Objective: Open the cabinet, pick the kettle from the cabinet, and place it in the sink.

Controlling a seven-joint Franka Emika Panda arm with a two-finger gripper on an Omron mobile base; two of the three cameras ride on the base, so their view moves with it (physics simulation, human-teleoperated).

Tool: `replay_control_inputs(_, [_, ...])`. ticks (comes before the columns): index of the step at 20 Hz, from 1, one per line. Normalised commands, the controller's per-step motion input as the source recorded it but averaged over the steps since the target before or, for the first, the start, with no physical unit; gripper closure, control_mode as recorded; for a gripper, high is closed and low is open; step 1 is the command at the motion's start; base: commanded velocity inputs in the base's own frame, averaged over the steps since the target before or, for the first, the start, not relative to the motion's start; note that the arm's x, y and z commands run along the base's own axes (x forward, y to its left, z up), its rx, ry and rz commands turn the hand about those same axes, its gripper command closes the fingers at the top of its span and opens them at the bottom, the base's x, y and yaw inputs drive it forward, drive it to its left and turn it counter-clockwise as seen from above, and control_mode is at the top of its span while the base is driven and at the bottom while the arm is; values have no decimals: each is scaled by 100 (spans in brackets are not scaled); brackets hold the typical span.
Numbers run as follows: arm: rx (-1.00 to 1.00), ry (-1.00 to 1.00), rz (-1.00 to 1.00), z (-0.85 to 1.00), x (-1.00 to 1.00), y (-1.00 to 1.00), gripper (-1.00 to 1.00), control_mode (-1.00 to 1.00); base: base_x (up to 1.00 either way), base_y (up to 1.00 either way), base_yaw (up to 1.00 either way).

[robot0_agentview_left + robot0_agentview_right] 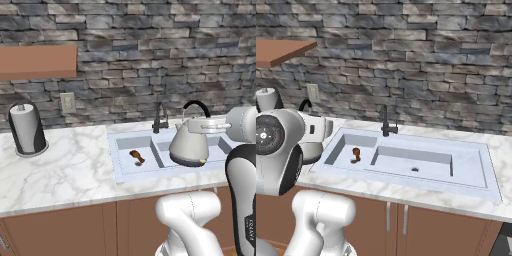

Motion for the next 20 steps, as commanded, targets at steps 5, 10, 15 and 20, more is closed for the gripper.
replay_control_inputs(5, [0,0,0,0,0,0,100,100,23,2,0])
replay_control_inputs(10, [0,0,0,0,0,0,100,100,36,5,0])
replay_control_inputs(15, [0,0,0,0,0,0,100,100,4,0,0])
replay_control_inputs(20, [0,0,0,0,0,0,100,100,0,0,0])
